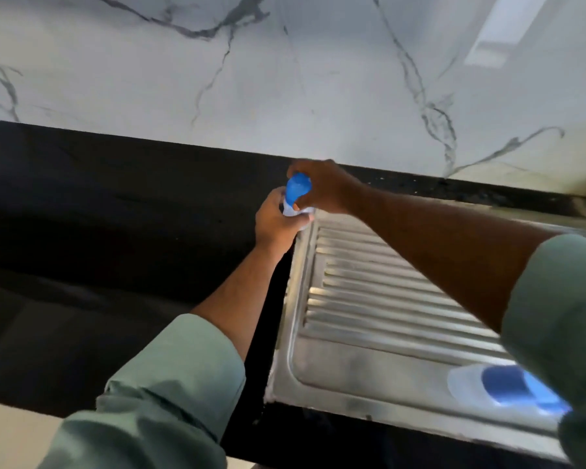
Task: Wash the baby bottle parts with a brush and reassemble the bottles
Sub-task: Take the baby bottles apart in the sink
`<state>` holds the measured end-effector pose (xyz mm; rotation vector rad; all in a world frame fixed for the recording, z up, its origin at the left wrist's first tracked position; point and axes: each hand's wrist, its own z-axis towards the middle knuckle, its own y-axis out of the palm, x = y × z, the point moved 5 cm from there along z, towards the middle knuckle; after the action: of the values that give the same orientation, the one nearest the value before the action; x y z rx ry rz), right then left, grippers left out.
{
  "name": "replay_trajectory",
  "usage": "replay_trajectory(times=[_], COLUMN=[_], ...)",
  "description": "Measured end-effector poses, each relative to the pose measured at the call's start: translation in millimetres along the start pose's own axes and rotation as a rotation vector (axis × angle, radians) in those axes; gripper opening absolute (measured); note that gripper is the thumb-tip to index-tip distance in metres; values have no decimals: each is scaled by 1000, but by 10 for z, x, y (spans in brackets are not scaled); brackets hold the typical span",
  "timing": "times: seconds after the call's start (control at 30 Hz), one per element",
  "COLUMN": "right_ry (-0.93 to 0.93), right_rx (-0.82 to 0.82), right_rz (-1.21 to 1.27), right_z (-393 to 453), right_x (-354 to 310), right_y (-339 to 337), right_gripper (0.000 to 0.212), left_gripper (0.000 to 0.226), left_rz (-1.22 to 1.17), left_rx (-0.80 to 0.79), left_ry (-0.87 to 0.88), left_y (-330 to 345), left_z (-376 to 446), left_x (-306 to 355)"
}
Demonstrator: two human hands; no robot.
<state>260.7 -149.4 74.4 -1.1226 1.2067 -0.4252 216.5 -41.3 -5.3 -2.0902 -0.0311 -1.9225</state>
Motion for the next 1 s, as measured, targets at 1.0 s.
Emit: replay_trajectory(times=[1.0], right_ry=[163], right_rx=[8], right_rz=[-131], right_z=[-4792], right_x=[3248], right_y=[-2542], right_gripper=[36], left_gripper=[59], left_rz=[-51], left_rx=[-933], left_ry=[52], left_y=[4849], left_z=[-3016], left_x=[1372])
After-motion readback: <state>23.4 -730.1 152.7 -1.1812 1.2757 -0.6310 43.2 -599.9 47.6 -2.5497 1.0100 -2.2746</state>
